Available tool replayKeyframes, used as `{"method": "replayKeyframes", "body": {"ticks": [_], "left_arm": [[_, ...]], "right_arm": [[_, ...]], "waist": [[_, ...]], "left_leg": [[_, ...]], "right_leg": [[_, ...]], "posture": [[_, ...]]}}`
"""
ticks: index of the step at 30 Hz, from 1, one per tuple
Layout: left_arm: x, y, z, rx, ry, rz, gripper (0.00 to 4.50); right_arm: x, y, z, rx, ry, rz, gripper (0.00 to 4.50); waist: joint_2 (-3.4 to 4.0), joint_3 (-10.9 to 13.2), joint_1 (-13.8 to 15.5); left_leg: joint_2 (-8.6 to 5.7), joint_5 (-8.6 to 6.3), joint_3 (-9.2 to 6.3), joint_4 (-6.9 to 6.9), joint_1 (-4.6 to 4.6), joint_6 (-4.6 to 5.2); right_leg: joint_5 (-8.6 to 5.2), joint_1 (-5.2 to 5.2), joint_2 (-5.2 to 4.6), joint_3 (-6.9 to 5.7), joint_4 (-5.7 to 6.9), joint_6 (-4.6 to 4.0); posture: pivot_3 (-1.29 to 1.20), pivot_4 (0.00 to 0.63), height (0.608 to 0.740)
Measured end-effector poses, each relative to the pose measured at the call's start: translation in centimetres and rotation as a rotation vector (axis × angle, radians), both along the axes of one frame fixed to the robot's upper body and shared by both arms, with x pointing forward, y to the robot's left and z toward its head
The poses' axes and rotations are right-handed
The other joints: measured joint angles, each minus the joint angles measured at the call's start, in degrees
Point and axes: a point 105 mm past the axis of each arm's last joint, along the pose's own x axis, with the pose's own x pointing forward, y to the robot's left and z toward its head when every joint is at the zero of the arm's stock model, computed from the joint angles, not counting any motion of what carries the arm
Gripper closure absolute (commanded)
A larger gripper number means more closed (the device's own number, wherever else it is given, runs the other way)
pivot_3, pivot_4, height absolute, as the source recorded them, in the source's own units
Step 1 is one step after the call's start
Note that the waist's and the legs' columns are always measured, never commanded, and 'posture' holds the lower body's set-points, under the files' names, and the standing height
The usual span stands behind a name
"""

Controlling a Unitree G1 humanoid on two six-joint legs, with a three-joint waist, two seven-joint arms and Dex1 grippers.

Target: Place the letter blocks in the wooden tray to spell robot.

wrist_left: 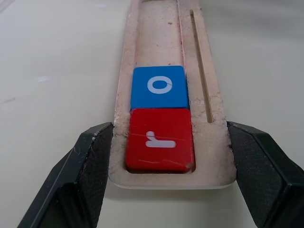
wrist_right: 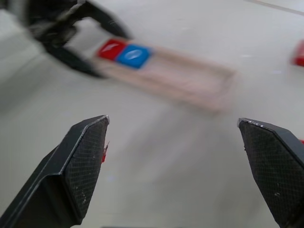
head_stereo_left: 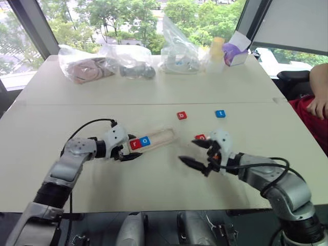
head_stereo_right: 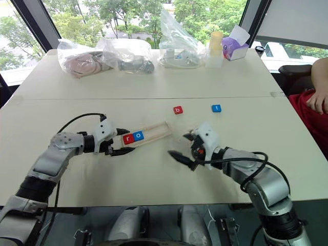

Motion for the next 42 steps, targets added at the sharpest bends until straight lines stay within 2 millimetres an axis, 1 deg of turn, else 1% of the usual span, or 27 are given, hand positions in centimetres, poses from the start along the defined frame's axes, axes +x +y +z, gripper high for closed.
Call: {"method": "replayKeyframes", "body": {"ticks": [2,5,7,12,14,15,20,22,24,25,27,29,31,32,34,36,38,40,42], "left_arm": [[0.0,-0.4,0.3,0.020,0.006,-0.088,1.39],[1.0,-0.9,0.2,0.036,-0.007,-0.152,1.39],[1.8,-1.4,0.1,0.043,-0.028,-0.182,1.39],[2.3,-1.9,-0.3,0.034,-0.025,-0.196,1.39],[2.4,-2.0,-0.6,0.042,-0.025,-0.195,0.36],[2.5,-2.0,-0.6,0.042,-0.033,-0.191,0.04],[2.8,-1.9,-0.4,0.059,-0.056,-0.191,0.04],[2.8,-1.9,-0.4,0.063,-0.067,-0.185,0.04],[2.7,-1.5,-0.3,0.077,-0.075,-0.174,0.04],[2.4,-1.1,-0.3,0.085,-0.066,-0.161,0.04],[1.5,0.3,-0.1,0.090,-0.018,-0.110,0.04],[-0.1,1.8,0.3,0.094,0.057,-0.058,0.04],[-0.9,3.0,1.2,0.110,0.076,-0.013,0.04],[-0.9,3.6,1.7,0.114,0.072,0.025,0.04],[-0.1,4.5,3.9,0.077,0.013,0.126,0.04],[0.5,5.0,6.0,0.014,-0.045,0.212,0.04],[0.8,5.2,7.6,-0.055,-0.082,0.273,0.04],[0.7,5.0,8.4,-0.123,-0.090,0.314,0.04],[0.3,4.6,8.3,-0.161,-0.080,0.340,0.04]], "right_arm": [[0.3,-0.7,-0.2,-0.016,-0.010,-0.029,0.00],[0.1,-1.0,-0.7,-0.021,0.001,-0.042,0.00],[-0.2,-1.2,-1.2,-0.021,0.017,-0.055,0.00],[-0.7,-1.1,-1.4,-0.017,0.016,-0.075,0.00],[-0.7,-1.1,-1.3,-0.017,0.009,-0.079,0.00],[-0.7,-1.1,-1.3,-0.018,0.008,-0.081,0.00],[-0.5,-1.2,-1.2,-0.024,0.001,-0.097,0.00],[0.0,-1.2,-0.9,-0.025,-0.015,-0.105,0.00],[1.0,-0.9,-0.1,-0.012,-0.045,-0.124,0.00],[1.9,-0.8,0.2,-0.013,-0.061,-0.147,0.00],[4.3,-0.5,0.8,0.000,-0.079,-0.226,0.00],[6.9,0.1,1.1,0.021,-0.069,-0.308,0.00],[8.7,1.0,1.0,0.023,-0.050,-0.348,0.00],[9.7,1.7,0.8,0.018,-0.042,-0.362,0.00],[11.5,3.1,0.4,0.000,-0.025,-0.381,0.00],[12.8,4.3,-0.5,-0.027,-0.006,-0.392,0.00],[13.7,4.9,-1.2,-0.045,0.011,-0.405,0.00],[14.3,5.2,-1.9,-0.063,0.031,-0.418,0.00],[15.0,5.6,-1.7,-0.084,0.024,-0.431,0.00]], "waist": [[0.01,0.00,0.08],[0.00,0.01,0.07],[-0.01,0.01,0.04],[-0.01,0.01,-0.01],[-0.02,0.01,0.03],[-0.02,0.01,0.04],[0.00,0.00,-0.08],[0.00,0.00,-0.08],[0.00,0.00,-0.36],[-0.02,0.01,-0.65],[-0.11,0.04,-1.90],[-0.11,0.06,-2.68],[-0.09,0.07,-2.61],[-0.08,0.08,-2.61],[-0.08,0.08,-2.23],[-0.08,0.08,-1.90],[-0.08,0.08,-1.75],[-0.08,0.08,-1.81],[-0.08,0.08,-2.00]], "left_leg": [[0.00,0.00,0.01,0.01,-0.01,0.00],[-0.01,0.00,0.01,0.05,-0.06,0.00],[-0.02,0.00,0.01,0.07,-0.15,0.00],[-0.02,0.00,-0.02,0.09,-0.23,0.01],[-0.02,0.00,-0.03,0.11,-0.23,0.01],[-0.02,0.00,-0.04,0.12,-0.23,0.01],[-0.02,0.00,-0.03,0.09,-0.19,0.01],[-0.01,0.00,-0.03,0.09,-0.15,0.01],[0.02,0.00,0.00,0.10,-0.08,0.01],[0.05,0.00,0.02,0.08,-0.04,0.01],[0.22,0.00,0.05,0.03,-0.05,0.01],[0.35,0.00,0.06,-0.08,-0.11,0.01],[0.42,0.00,-0.02,-0.11,-0.30,0.01],[0.44,0.01,-0.03,-0.10,-0.47,0.01],[0.43,0.02,-0.03,0.03,-0.88,0.00],[0.39,0.02,0.01,0.02,-0.90,0.00],[0.22,0.02,0.02,-0.01,-0.91,0.00],[0.12,0.01,0.04,-0.02,-0.94,0.00],[0.06,0.01,0.08,-0.02,-0.95,0.00]], "right_leg": [[0.00,-0.02,0.01,0.00,0.00,-0.01],[-0.01,-0.03,0.04,0.00,-0.01,0.01],[-0.02,-0.09,0.06,0.00,-0.03,0.03],[-0.01,-0.14,0.07,0.01,-0.02,0.07],[-0.01,-0.13,0.07,0.00,-0.01,0.07],[-0.01,-0.13,0.07,0.00,-0.01,0.07],[-0.01,-0.12,0.08,0.02,0.00,0.07],[-0.01,-0.10,0.08,0.02,0.02,0.06],[0.01,-0.09,0.09,0.04,0.04,0.03],[0.02,-0.09,0.11,0.05,0.07,0.02],[0.07,-0.17,0.22,0.06,0.07,-0.08],[0.10,-0.34,0.26,0.07,0.15,-0.11],[0.11,-0.55,0.34,0.02,0.25,-0.10],[0.13,-0.75,0.37,0.01,0.31,-0.06],[0.17,-1.24,0.49,-0.02,0.49,-0.01],[0.18,-1.24,0.45,-0.01,0.48,0.01],[0.19,-1.23,0.26,-0.02,0.48,0.06],[0.22,-1.22,0.14,-0.01,0.41,0.15],[0.28,-1.22,0.06,0.03,0.37,0.25]], "posture": [[0.00,0.150,0.740],[0.00,0.150,0.740],[0.00,0.150,0.740],[0.00,0.150,0.740],[0.00,0.150,0.740],[0.00,0.150,0.740],[0.00,0.150,0.740],[0.00,0.150,0.740],[0.00,0.150,0.740],[0.00,0.150,0.740],[0.00,0.150,0.740],[0.00,0.150,0.740],[0.00,0.150,0.740],[0.00,0.150,0.740],[0.00,0.150,0.740],[0.00,0.150,0.740],[0.00,0.150,0.740],[0.00,0.150,0.740],[0.00,0.150,0.740]]}}
